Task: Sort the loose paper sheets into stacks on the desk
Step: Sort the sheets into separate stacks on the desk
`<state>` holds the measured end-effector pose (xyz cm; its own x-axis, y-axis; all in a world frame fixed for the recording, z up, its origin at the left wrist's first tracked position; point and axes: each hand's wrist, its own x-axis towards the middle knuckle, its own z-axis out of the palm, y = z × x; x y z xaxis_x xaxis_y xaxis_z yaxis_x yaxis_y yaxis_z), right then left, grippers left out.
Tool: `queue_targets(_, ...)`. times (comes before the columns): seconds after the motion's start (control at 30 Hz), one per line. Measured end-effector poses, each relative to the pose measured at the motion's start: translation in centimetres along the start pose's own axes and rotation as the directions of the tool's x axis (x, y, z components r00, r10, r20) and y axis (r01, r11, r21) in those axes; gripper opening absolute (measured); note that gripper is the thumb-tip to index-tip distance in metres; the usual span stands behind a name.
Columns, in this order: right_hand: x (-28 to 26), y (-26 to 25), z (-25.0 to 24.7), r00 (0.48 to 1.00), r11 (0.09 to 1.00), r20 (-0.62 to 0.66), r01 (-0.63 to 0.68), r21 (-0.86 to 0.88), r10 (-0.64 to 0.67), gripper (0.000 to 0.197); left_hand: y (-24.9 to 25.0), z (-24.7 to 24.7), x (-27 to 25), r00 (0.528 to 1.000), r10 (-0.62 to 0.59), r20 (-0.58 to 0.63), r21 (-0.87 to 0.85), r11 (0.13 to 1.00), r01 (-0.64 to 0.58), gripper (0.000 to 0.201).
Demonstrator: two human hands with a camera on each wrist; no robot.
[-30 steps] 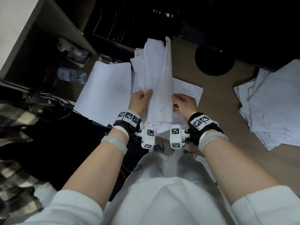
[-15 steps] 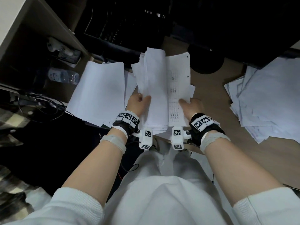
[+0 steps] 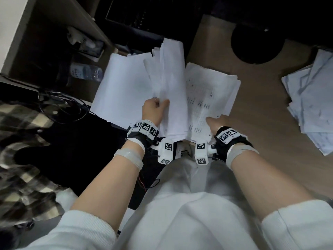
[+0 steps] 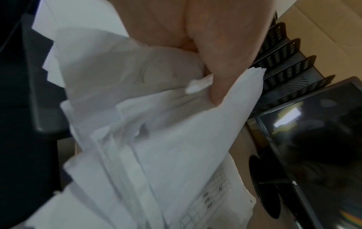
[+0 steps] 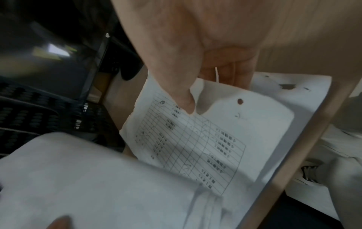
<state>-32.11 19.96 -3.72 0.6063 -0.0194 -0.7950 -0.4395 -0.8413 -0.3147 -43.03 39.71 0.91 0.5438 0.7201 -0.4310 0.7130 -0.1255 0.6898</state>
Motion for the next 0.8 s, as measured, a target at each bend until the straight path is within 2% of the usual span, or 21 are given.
queue_targets(0.07,-0.3,-0.1,-0.4,0.985,0.999,-0.174,0.025,0.043,-0.017,0.070,0.3,0.8,-0.1,1.000,-0.016,0.019,0.006,1.000,0.016,0.045)
queue_targets(0.13,-0.7,-0.7,-1.2,0.937,0.985,-0.327,0.154,0.076,-0.122,0.071,0.9,1.7,-0.1,0.999,-0.014,0.042,0.033,0.999,0.012,0.041)
queue_targets(0.17,-0.9,-1.1,-1.6,0.932,0.954,-0.295,0.260,0.149,-0.209,0.065,1.4,2.1,-0.1,0.998,-0.006,0.055,0.055,0.998,0.003,0.041)
queue_targets(0.2,-0.9,-1.5,-1.8,0.935,0.904,-0.203,0.337,0.263,-0.290,0.058,1.9,2.6,-0.2,0.997,0.002,0.071,0.068,0.998,-0.006,0.042)
queue_targets(0.27,-1.7,-2.3,-2.4,0.919,0.822,0.011,0.347,0.452,-0.394,0.048,2.8,3.3,-0.3,0.994,0.015,0.108,0.062,0.998,-0.022,0.045)
queue_targets(0.3,-1.7,-2.4,-2.6,0.909,0.808,0.044,0.346,0.477,-0.415,0.043,3.4,3.6,-0.4,0.992,0.012,0.127,0.048,0.999,-0.018,0.049)
queue_targets(0.43,-1.4,-1.8,-3.3,0.914,0.789,-0.041,0.370,0.491,-0.404,0.024,5.1,4.2,-0.9,0.976,0.019,0.219,-0.127,0.992,0.009,0.058)
queue_targets(0.53,-1.0,-1.1,-3.7,0.920,0.753,-0.035,0.342,0.562,-0.392,0.018,5.9,4.4,-1.3,0.961,0.058,0.270,-0.216,0.976,0.002,0.057)
queue_targets(0.67,-1.4,-1.2,-4.2,0.921,0.740,0.022,0.297,0.603,-0.388,0.023,6.3,5.5,-1.4,0.963,0.055,0.264,-0.250,0.968,0.013,0.051)
queue_targets(0.8,-2.1,-1.3,-4.9,0.905,0.742,0.109,0.263,0.617,-0.412,0.037,4.9,7.0,-1.0,0.966,0.068,0.248,-0.286,0.958,0.006,0.046)
